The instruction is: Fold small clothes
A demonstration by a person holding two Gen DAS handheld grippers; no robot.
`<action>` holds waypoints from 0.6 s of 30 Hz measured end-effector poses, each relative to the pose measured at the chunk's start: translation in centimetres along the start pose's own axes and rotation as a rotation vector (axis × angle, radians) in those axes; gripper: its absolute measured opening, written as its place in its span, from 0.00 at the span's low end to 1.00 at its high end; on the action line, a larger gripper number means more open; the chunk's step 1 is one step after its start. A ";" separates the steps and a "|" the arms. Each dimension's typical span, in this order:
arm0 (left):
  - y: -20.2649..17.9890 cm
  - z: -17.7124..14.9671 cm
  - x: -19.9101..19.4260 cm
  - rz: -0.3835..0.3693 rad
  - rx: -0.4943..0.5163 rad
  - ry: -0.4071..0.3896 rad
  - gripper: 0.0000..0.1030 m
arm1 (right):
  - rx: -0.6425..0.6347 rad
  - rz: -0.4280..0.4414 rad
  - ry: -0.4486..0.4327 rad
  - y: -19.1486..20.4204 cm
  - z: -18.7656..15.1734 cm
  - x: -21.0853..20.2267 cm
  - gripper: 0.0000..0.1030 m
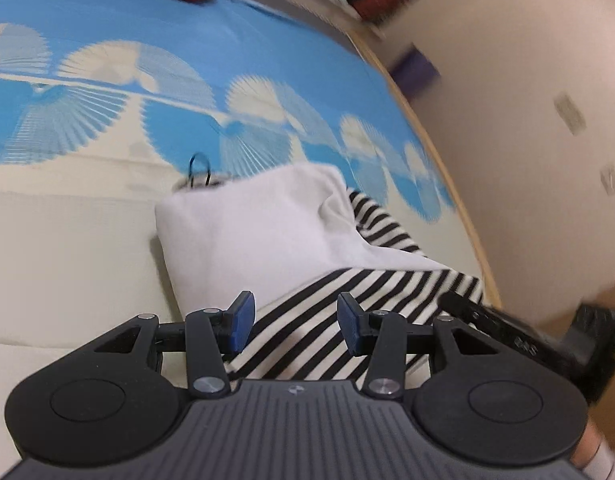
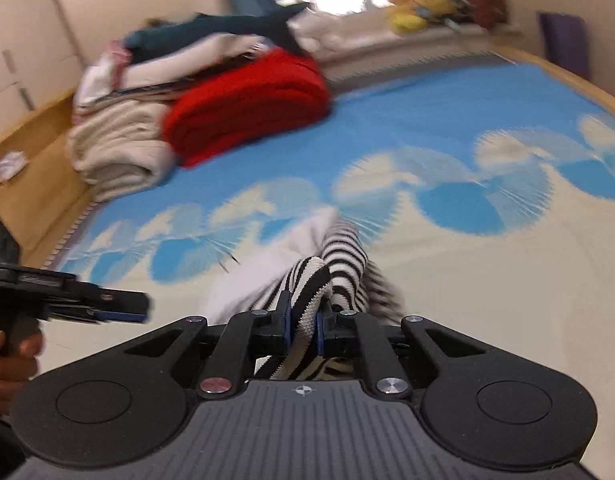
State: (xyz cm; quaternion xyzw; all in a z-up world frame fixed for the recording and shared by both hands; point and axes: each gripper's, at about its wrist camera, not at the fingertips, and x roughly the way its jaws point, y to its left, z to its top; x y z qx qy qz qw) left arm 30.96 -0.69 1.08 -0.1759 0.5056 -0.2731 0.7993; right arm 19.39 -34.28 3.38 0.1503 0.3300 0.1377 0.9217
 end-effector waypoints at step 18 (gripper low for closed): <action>-3.9 -4.5 7.3 0.131 0.344 0.262 0.49 | -0.125 -0.125 0.479 -3.5 -6.3 6.5 0.11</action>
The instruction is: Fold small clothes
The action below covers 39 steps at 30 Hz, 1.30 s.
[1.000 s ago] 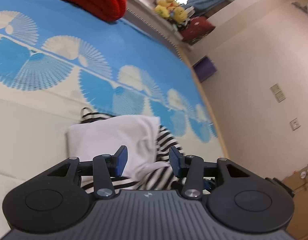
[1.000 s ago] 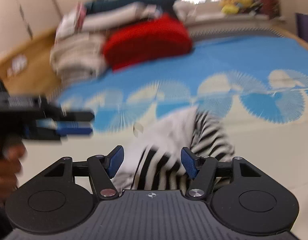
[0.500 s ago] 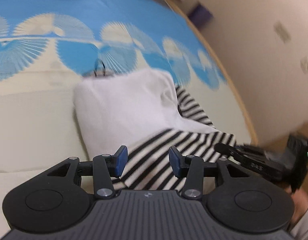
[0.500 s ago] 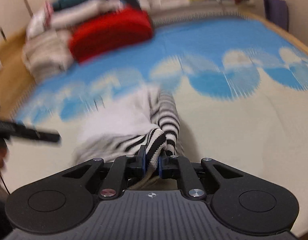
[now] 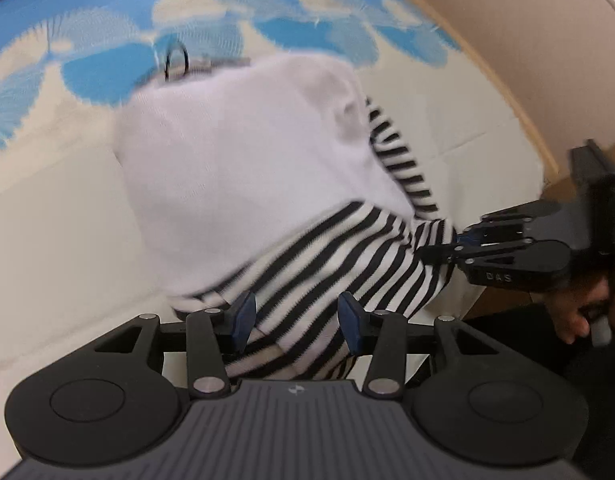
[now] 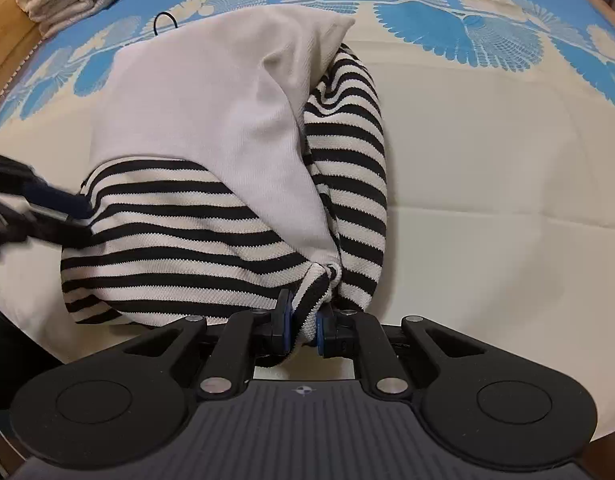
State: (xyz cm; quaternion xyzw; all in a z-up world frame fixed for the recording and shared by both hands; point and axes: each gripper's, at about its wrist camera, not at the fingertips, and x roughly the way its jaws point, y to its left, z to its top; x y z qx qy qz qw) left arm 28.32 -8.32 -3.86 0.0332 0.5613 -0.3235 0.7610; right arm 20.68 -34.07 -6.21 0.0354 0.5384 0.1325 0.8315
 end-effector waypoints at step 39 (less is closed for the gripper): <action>8.8 0.0 -6.1 0.186 -0.223 -0.141 0.57 | 0.445 0.189 -0.711 -2.4 10.8 -0.7 0.03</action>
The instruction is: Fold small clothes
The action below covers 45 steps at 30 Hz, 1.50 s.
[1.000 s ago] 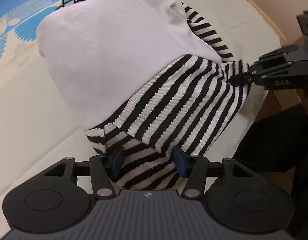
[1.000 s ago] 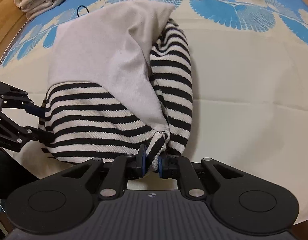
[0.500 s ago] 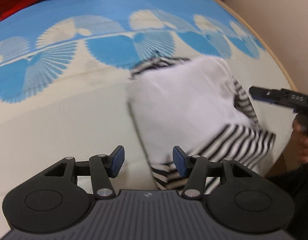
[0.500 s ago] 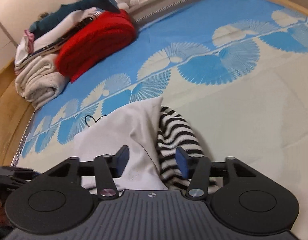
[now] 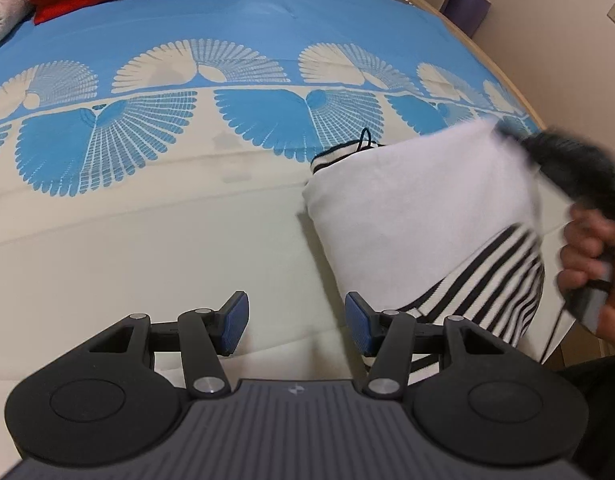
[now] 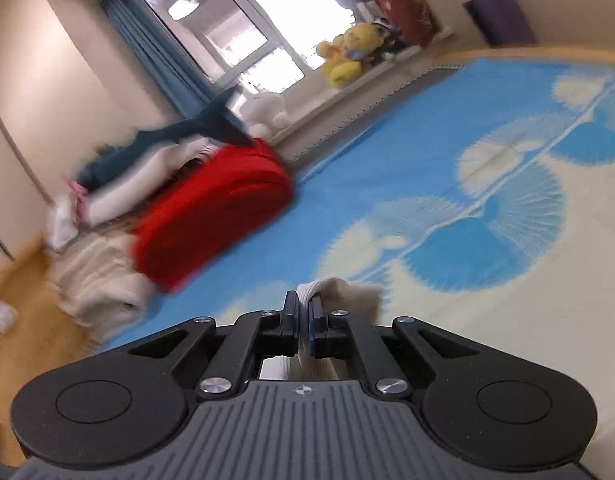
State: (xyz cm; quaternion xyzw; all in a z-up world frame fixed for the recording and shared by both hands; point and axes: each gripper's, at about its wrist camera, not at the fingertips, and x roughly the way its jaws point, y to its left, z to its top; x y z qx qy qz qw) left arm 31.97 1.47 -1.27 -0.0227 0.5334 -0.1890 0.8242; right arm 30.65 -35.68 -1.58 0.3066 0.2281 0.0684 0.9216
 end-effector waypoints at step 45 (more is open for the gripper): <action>-8.9 -1.4 3.5 -0.131 0.230 0.092 0.66 | -0.124 -0.135 0.403 -5.2 -1.6 -5.2 0.10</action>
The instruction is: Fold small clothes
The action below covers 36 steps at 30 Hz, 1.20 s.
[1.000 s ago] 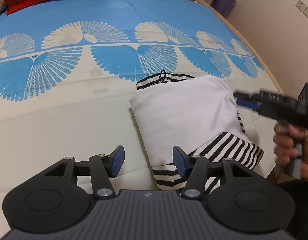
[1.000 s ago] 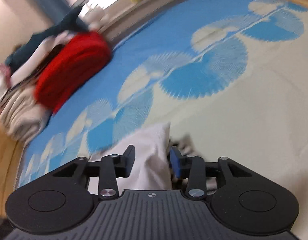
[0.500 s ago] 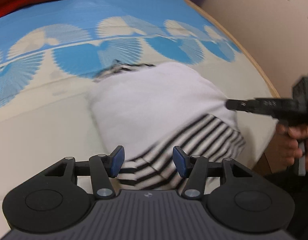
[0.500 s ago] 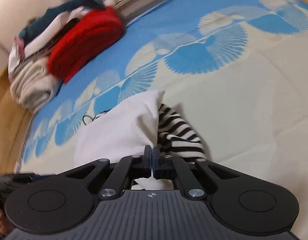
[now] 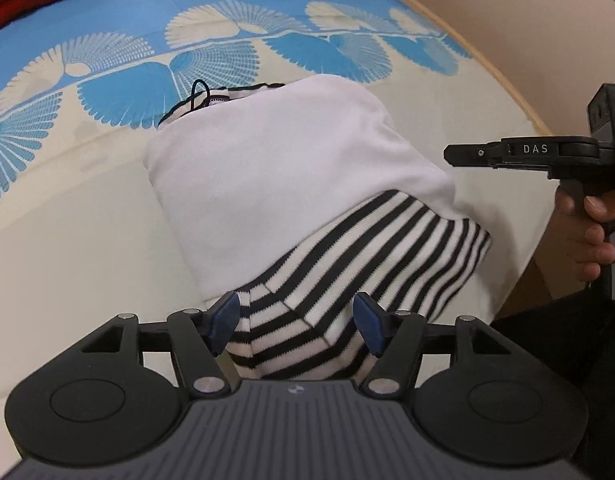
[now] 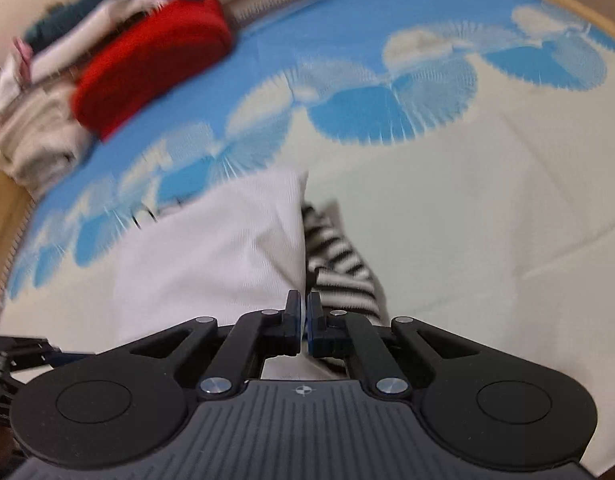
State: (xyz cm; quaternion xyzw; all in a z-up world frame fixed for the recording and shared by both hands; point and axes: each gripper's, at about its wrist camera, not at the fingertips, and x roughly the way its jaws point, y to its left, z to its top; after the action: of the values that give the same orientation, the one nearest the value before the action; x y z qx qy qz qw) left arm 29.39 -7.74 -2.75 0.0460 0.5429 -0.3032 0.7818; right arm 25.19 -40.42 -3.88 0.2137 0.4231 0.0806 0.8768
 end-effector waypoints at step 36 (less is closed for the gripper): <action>9.1 1.3 1.4 -0.041 -0.587 -0.093 0.81 | -0.331 -0.044 0.255 3.4 -3.2 4.0 0.37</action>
State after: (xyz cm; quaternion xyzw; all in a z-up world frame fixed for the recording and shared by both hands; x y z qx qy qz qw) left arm 35.56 -1.44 -5.84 -0.2070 0.5718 -0.1506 0.7795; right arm 25.36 -35.07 -6.95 0.0455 0.5162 0.1564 0.8408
